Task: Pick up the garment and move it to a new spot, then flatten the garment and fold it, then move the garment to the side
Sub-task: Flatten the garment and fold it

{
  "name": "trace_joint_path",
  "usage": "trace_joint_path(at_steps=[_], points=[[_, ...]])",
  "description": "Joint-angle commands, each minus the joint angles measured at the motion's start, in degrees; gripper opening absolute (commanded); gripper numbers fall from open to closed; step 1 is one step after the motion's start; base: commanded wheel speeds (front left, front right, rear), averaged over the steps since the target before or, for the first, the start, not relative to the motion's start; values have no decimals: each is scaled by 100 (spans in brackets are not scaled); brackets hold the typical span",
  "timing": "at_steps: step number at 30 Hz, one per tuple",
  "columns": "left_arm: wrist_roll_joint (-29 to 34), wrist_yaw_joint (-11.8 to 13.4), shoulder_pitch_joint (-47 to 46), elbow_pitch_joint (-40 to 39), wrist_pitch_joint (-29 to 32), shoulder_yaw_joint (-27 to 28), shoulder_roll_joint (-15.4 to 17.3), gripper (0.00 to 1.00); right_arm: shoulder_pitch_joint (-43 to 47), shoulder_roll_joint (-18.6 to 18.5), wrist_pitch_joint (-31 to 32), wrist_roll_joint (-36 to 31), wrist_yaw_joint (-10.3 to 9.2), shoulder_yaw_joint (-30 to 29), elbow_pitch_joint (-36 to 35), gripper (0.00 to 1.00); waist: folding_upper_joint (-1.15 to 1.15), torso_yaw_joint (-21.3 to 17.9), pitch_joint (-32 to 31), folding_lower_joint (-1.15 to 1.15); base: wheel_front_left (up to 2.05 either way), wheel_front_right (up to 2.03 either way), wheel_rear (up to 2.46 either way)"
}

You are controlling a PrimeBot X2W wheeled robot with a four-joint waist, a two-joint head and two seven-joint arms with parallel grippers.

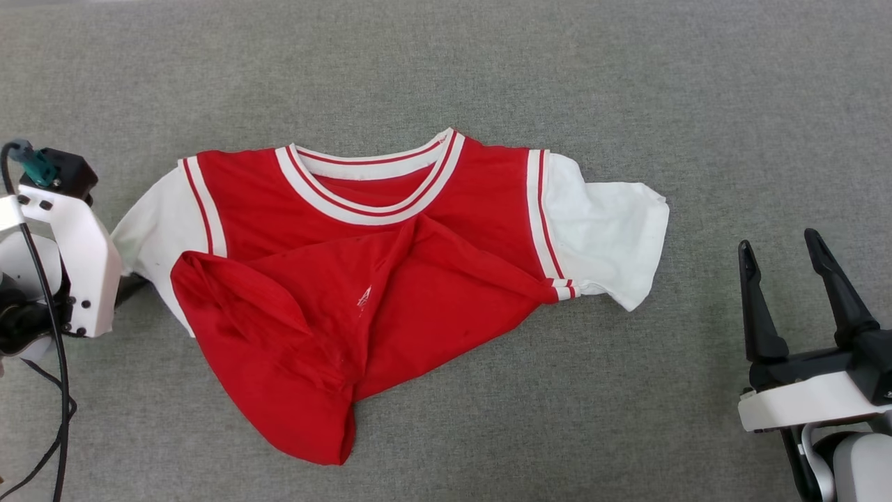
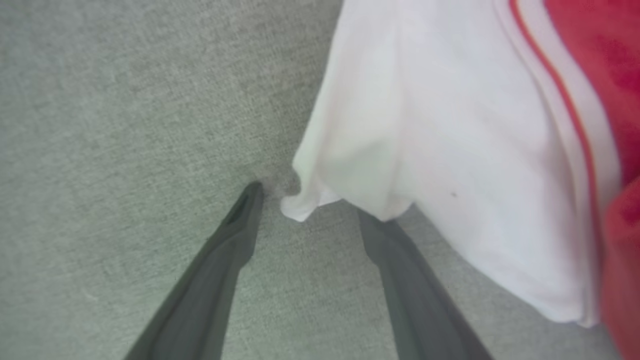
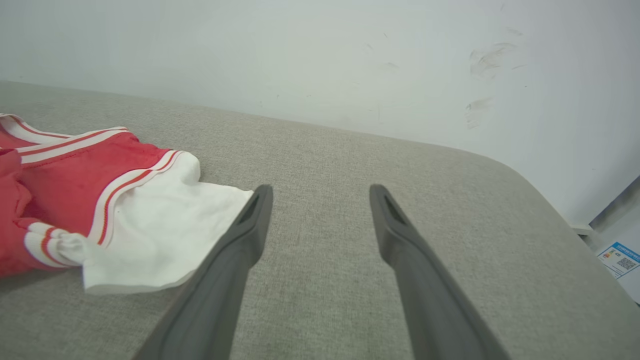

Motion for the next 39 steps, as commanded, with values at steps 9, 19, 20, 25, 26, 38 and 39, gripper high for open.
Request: trace_joint_path(at_steps=[9,19,20,25,26,38,39], points=[[426,-179,-262,201,-671,-86,-266,0,-148,-184,51,0,-9,-63,-63,100,0,184,-267,1,0,0,0],[699,-215,-536,-469,-1083,-40,-57,0,-875,-1194,1028,506,-9,554,-338,100,0,384,-604,1,0,0,0],[731,-180,-545,-553,-1104,-37,-29,0,-1014,-1335,1202,619,-9,678,-338,100,0,401,-617,1,0,0,0],[698,-22,-500,-986,-1189,32,139,0,-1771,-2016,2357,1455,-9,1506,-229,100,0,476,-639,1,0,0,0],[706,15,-482,-1075,-1199,34,170,0,-1954,-2165,2633,1645,-9,1710,-180,100,0,498,-632,1,0,0,0],[707,289,-367,-1588,-1348,86,256,0,-3614,-3119,5944,3696,-9,3798,565,100,0,703,-394,1,0,0,0],[718,300,-394,-1612,-1362,94,244,0,-3740,-3129,6096,3745,-9,3907,662,100,0,730,-358,1,0,0,0]])
